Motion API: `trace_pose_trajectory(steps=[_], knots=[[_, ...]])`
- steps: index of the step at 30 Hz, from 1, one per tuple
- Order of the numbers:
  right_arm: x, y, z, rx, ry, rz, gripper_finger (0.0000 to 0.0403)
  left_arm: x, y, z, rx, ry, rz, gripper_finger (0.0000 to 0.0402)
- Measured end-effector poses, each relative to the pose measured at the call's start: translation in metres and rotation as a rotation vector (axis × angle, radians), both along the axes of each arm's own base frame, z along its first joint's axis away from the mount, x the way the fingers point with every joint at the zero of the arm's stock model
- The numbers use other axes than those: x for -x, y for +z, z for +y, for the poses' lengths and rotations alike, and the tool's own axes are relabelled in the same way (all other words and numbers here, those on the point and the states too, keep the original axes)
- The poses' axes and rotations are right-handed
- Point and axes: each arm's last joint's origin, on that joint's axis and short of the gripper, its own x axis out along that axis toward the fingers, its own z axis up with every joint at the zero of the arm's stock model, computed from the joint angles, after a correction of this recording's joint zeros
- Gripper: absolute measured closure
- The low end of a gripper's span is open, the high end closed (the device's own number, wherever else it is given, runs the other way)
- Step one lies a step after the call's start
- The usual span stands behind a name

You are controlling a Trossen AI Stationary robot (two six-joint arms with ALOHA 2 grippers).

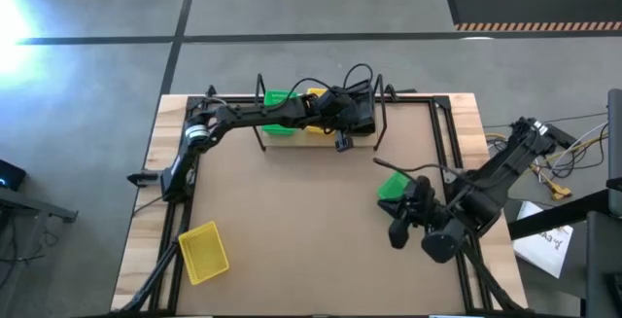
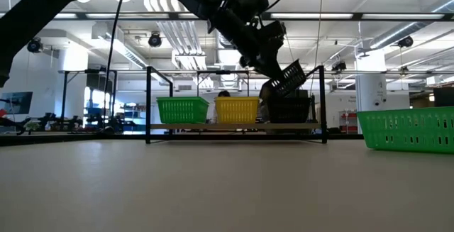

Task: Stack baskets on shelf by color
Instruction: Stack the black bin on top of the other black bin on the shelf

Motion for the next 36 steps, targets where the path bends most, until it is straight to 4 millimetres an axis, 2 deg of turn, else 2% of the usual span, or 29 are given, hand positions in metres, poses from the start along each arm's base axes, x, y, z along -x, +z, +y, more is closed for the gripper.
trace_pose_trajectory(steps=[9, 20, 24, 28, 31, 33, 36], knots=[[-0.005, 0.002, 0.004, 0.023, -0.034, 0.053, 0.0394, 0.001, -0.003, 0.0, -0.009, 0.016, 0.016, 0.0395], [-0.003, 0.002, 0.003, 0.034, -0.039, 0.069, 0.0394, 0.001, 0.0, 0.002, -0.007, 0.025, -0.002, 0.0293], [0.0, 0.0, 0.0, 0.033, -0.069, 0.092, 0.0394, 0.004, 0.018, -0.003, -0.015, 0.017, -0.035, 0.0274], [0.006, -0.004, -0.006, 0.046, -0.123, 0.138, 0.0394, 0.013, 0.048, -0.018, -0.024, -0.01, -0.079, 0.0272], [0.011, -0.005, -0.011, 0.068, -0.153, 0.171, 0.0394, 0.017, 0.058, -0.023, -0.002, -0.001, -0.116, 0.0272], [0.013, -0.005, -0.013, 0.084, -0.16, 0.187, 0.0394, 0.015, 0.052, -0.022, 0.023, 0.021, -0.124, 0.0272], [0.014, -0.005, -0.014, 0.091, -0.162, 0.195, 0.0394, 0.006, 0.026, -0.015, 0.026, 0.096, -0.095, 0.0272]])
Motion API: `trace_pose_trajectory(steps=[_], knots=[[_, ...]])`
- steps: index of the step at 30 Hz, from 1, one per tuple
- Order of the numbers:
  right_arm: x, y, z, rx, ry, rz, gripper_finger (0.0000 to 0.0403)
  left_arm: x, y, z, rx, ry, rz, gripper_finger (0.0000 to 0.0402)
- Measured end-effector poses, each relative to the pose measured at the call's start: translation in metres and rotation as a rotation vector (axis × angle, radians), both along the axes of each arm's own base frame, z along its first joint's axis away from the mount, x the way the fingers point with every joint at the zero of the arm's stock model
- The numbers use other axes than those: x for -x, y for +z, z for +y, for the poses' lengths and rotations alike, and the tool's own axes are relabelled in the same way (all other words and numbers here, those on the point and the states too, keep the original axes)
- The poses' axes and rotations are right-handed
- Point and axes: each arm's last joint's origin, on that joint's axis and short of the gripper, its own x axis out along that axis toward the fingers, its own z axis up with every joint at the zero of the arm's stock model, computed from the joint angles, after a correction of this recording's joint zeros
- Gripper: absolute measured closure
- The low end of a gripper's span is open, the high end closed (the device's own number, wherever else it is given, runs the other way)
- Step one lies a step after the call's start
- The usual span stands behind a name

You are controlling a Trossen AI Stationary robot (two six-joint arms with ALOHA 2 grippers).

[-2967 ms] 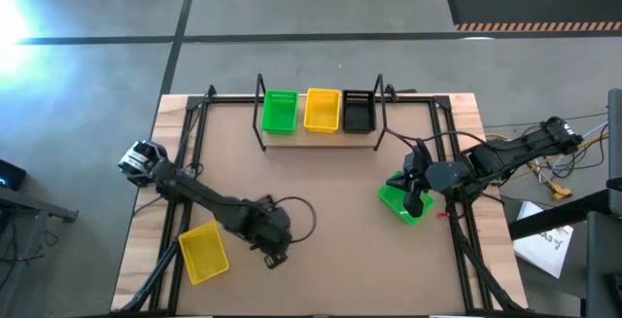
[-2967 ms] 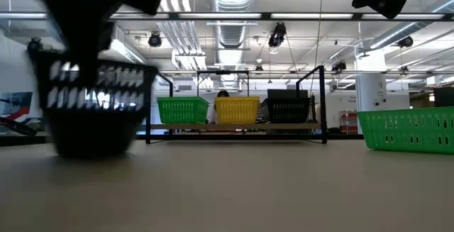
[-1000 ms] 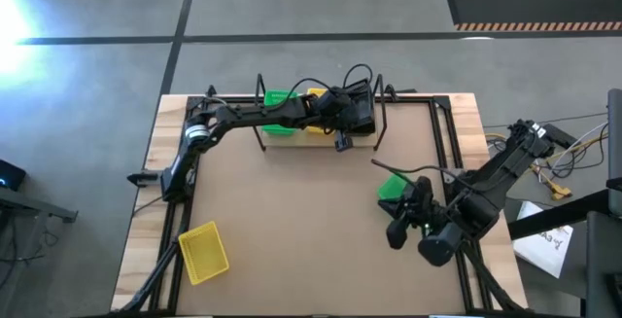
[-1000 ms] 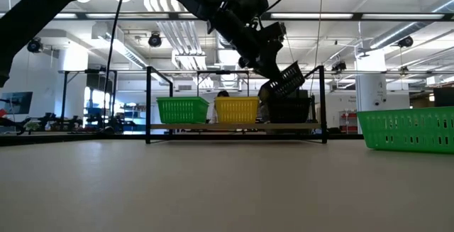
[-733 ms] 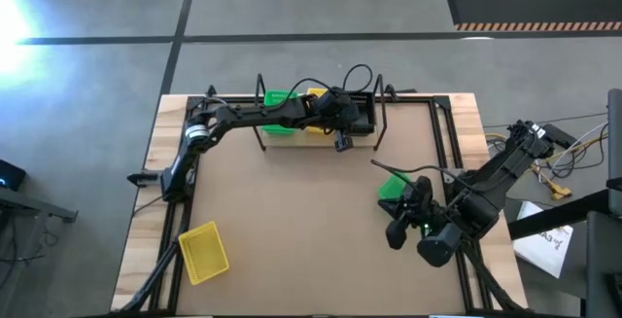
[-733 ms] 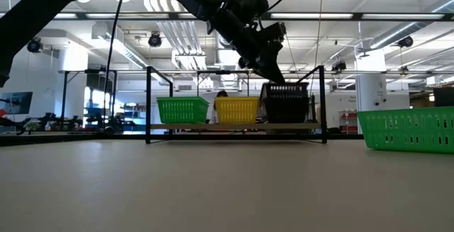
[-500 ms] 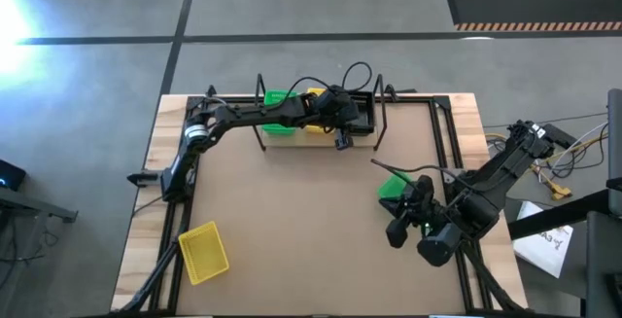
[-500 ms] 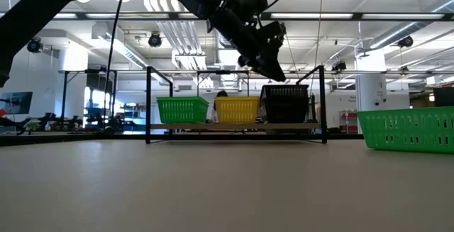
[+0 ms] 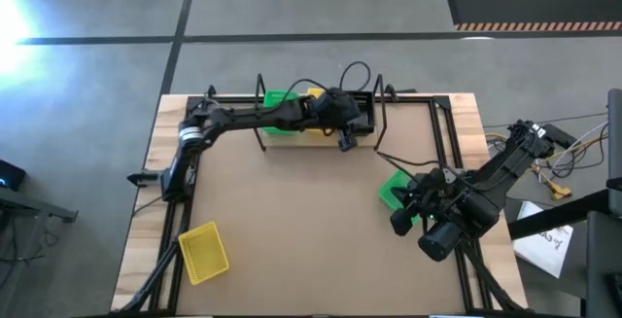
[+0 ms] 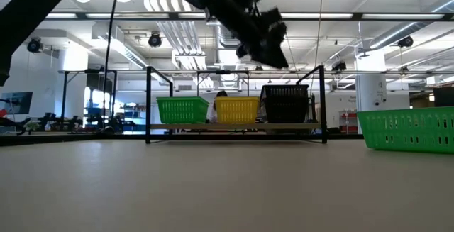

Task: Stack baskets on shelf by color
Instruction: Stack the black bin on top of the other black bin on the shelf, then stack the green bin on top of the other green bin on the shelf

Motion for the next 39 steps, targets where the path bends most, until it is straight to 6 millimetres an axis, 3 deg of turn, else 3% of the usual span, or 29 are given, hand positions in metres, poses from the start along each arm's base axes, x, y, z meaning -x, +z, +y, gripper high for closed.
trace_pose_trajectory(steps=[4, 8, 16, 22, 26, 30, 32, 35, 39], knots=[[0.0, 0.0, 0.001, -0.02, -0.007, -0.009, 0.0394, -0.012, -0.029, 0.005, 0.019, 0.033, 0.037, 0.0272], [0.0, 0.0, 0.002, -0.044, -0.012, -0.011, 0.0394, -0.017, -0.038, 0.007, 0.009, 0.05, 0.044, 0.0272], [0.001, -0.001, 0.004, -0.058, 0.012, 0.018, 0.0394, -0.016, -0.02, 0.008, -0.026, 0.075, -0.035, 0.0275], [0.001, -0.001, 0.004, -0.059, 0.011, 0.017, 0.0394, -0.02, -0.046, 0.012, -0.007, 0.077, 0.034, 0.0336], [0.001, -0.001, 0.005, -0.065, 0.012, 0.015, 0.0394, -0.021, -0.046, 0.012, -0.009, 0.075, 0.02, 0.039], [0.001, -0.001, 0.005, -0.073, 0.013, 0.013, 0.0394, -0.021, -0.045, 0.012, -0.013, 0.078, 0.016, 0.0391], [0.001, -0.001, 0.005, -0.074, 0.013, 0.014, 0.0394, -0.02, -0.038, 0.012, -0.015, 0.078, 0.008, 0.0389], [0.0, -0.001, 0.005, -0.076, 0.012, 0.013, 0.0394, -0.013, -0.01, 0.005, -0.021, 0.057, -0.047, 0.0389], [0.001, -0.005, 0.005, -0.05, 0.036, 0.044, 0.0394, 0.004, 0.025, -0.019, -0.001, -0.007, -0.038, 0.0389]])
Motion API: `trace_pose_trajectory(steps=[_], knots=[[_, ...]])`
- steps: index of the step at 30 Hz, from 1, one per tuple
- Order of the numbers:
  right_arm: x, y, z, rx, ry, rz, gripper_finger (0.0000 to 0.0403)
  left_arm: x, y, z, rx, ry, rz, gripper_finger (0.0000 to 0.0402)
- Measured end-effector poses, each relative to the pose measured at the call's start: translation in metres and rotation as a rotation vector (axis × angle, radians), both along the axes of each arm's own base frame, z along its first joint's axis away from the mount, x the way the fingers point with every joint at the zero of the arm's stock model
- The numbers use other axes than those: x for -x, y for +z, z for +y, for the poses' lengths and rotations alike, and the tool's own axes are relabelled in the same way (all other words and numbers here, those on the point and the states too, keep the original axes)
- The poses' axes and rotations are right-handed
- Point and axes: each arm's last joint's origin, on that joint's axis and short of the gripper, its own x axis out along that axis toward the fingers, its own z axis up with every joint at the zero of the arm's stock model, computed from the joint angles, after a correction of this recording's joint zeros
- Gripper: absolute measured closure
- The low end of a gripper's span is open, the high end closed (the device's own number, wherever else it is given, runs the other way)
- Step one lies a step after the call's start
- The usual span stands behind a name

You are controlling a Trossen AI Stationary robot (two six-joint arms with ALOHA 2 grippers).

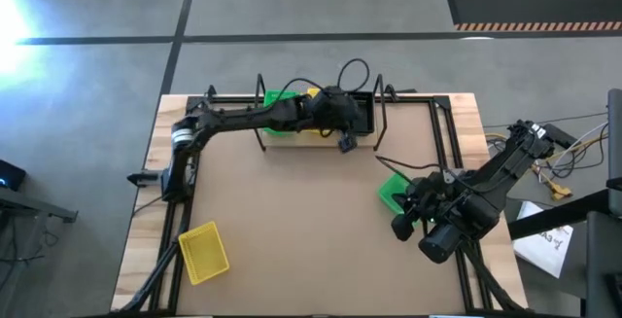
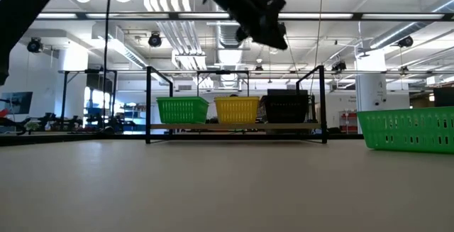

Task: Stack baskets on shelf by color
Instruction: Stack the green bin on top of the other green bin on the shelf

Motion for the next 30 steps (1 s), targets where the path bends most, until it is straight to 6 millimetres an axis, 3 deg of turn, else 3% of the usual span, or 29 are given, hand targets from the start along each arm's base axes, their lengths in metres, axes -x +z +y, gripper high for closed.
trace_pose_trajectory(steps=[8, 13, 17, 21, 30], knots=[[0.019, -0.035, -0.012, 0.016, 0.176, 0.409, 0.0393, 0.055, 0.049, -0.062, 0.073, -0.089, 0.149, 0.0389], [0.038, -0.057, -0.022, -0.069, 0.442, 0.586, 0.0381, 0.08, 0.049, -0.098, 0.224, -0.06, 0.2, 0.0389], [0.052, -0.077, -0.031, -0.129, 0.611, 0.659, 0.0347, 0.099, 0.038, -0.124, 0.346, -0.019, 0.215, 0.0389], [0.06, -0.094, -0.038, -0.056, 0.724, 0.724, 0.0304, 0.112, 0.007, -0.152, 0.459, 0.052, 0.26, 0.0389], [0.052, -0.124, -0.032, 0.137, 0.974, 0.846, 0.024, 0.126, -0.05, -0.21, 0.731, 0.134, 0.154, 0.0389]])
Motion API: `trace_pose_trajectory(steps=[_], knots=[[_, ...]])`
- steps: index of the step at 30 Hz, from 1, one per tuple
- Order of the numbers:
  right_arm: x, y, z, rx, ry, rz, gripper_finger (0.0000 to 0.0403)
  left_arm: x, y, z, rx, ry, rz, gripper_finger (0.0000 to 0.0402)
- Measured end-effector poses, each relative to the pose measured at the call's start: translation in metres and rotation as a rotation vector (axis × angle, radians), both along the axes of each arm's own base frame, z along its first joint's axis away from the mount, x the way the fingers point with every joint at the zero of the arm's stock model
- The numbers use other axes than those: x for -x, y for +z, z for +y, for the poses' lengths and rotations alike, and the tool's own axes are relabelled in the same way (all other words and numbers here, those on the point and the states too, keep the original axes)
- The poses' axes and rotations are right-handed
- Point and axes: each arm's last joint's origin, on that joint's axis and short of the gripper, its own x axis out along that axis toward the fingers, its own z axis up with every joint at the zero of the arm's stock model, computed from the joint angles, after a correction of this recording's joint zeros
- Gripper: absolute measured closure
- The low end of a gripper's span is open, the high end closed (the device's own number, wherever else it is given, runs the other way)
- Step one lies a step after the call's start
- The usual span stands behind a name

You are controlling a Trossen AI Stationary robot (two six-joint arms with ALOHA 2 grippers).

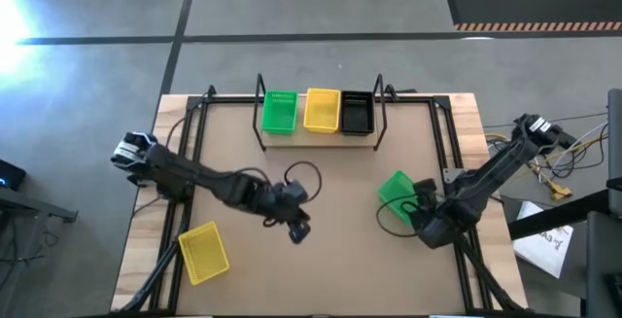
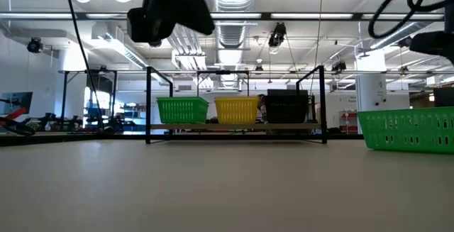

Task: Stack baskets on shelf by color
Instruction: Stack the green bin on top of the other green bin on the shelf

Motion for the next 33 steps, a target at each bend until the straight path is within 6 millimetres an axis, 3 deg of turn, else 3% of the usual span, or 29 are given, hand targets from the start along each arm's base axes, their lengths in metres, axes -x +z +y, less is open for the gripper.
trace_pose_trajectory(steps=[6, 11, 13, 18, 21, 26, 29, 33], knots=[[-0.004, -0.016, 0.004, 0.062, 0.052, 0.071, 0.0261, 0.001, -0.014, -0.022, 0.08, 0.047, -0.134, 0.0389], [-0.011, -0.021, 0.01, 0.027, 0.054, 0.072, 0.0342, 0.003, -0.011, -0.021, 0.045, 0.078, -0.171, 0.0389], [-0.016, -0.017, 0.015, 0.001, 0.056, 0.041, 0.0379, 0.002, -0.008, -0.02, 0.011, 0.064, -0.184, 0.0389], [-0.037, 0.011, 0.03, -0.111, 0.071, -0.095, 0.0392, 0.0, 0.006, -0.017, -0.115, -0.017, -0.227, 0.0389], [-0.051, 0.032, 0.038, -0.151, 0.203, -0.17, 0.0393, -0.004, 0.018, -0.012, -0.243, -0.104, -0.264, 0.0389], [-0.072, 0.06, 0.049, -0.103, 0.571, -0.219, 0.0393, -0.008, 0.038, 0.003, -0.435, -0.311, -0.297, 0.0382], [-0.087, 0.07, 0.055, -0.062, 0.724, -0.229, 0.0394, -0.011, 0.049, 0.013, -0.53, -0.533, -0.32, 0.0358], [-0.109, 0.073, 0.063, -0.014, 0.834, -0.197, 0.0394, -0.012, 0.057, 0.016, -0.779, -0.824, -0.375, 0.0301]])
